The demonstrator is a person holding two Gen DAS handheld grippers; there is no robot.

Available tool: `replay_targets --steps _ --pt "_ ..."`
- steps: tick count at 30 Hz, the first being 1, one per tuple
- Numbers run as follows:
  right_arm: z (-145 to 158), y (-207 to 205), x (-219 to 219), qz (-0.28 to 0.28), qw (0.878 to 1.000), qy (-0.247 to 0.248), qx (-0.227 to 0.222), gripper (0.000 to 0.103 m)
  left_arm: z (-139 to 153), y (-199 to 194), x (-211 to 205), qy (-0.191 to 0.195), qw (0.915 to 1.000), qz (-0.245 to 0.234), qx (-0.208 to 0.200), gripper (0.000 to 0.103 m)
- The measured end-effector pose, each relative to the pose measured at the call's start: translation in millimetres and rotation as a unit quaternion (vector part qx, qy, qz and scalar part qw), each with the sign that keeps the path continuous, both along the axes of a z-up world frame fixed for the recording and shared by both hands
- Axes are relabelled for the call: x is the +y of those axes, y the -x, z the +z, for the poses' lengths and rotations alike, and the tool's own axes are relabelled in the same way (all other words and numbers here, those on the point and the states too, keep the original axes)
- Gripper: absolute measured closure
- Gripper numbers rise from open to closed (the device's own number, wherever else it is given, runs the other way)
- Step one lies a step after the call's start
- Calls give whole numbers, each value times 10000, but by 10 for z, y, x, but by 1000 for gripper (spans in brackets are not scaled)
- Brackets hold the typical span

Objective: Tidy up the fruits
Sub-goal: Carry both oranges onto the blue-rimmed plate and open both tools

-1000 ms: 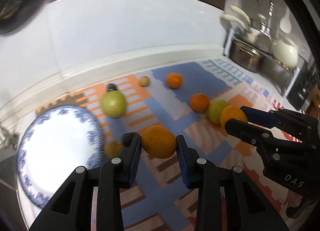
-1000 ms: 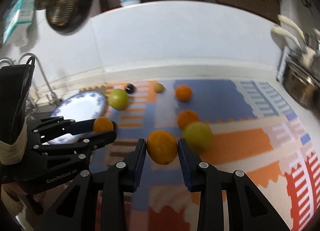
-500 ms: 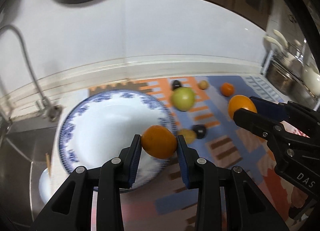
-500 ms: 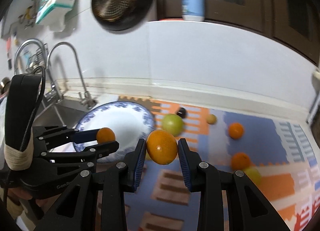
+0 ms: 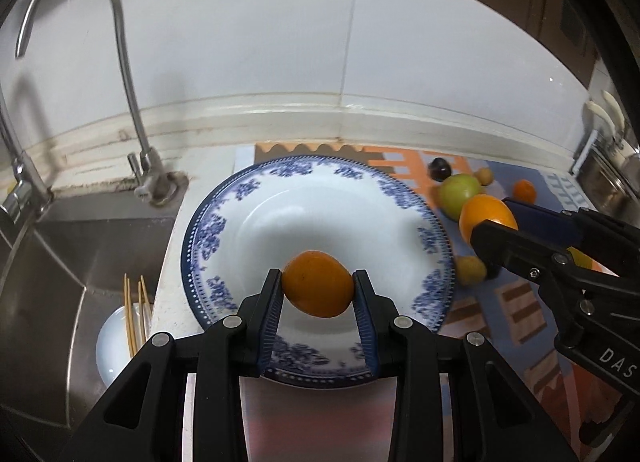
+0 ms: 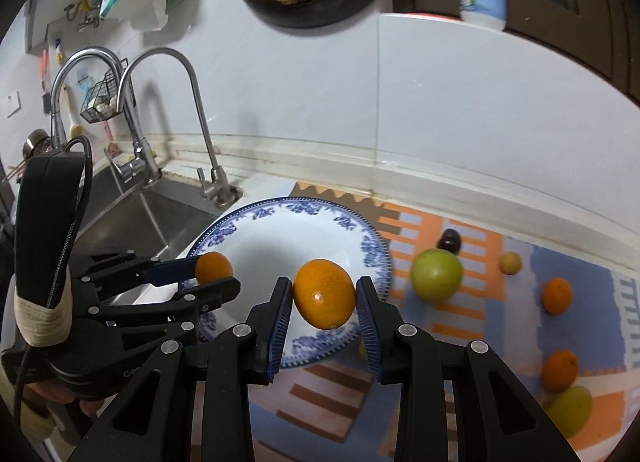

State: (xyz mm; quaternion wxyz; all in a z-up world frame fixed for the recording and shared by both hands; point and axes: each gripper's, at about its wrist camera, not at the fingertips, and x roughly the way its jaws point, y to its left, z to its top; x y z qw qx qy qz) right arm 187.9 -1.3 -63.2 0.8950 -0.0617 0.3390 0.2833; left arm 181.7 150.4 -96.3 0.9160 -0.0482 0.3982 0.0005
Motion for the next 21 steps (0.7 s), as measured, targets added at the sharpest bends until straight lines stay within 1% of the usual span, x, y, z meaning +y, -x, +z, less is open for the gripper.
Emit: replay_targets --steps 9,16,21 --pt "-242 -297 181 139 9989 -45 442 69 -107 -93 151 -50 9999 100 40 69" --pt "-378 -441 316 255 9975 11 653 69 -231 -191 251 -40 9996 147 221 69" --pt "-436 -452 347 295 9969 34 726 69 -249 -196 272 -31 9995 164 278 67"
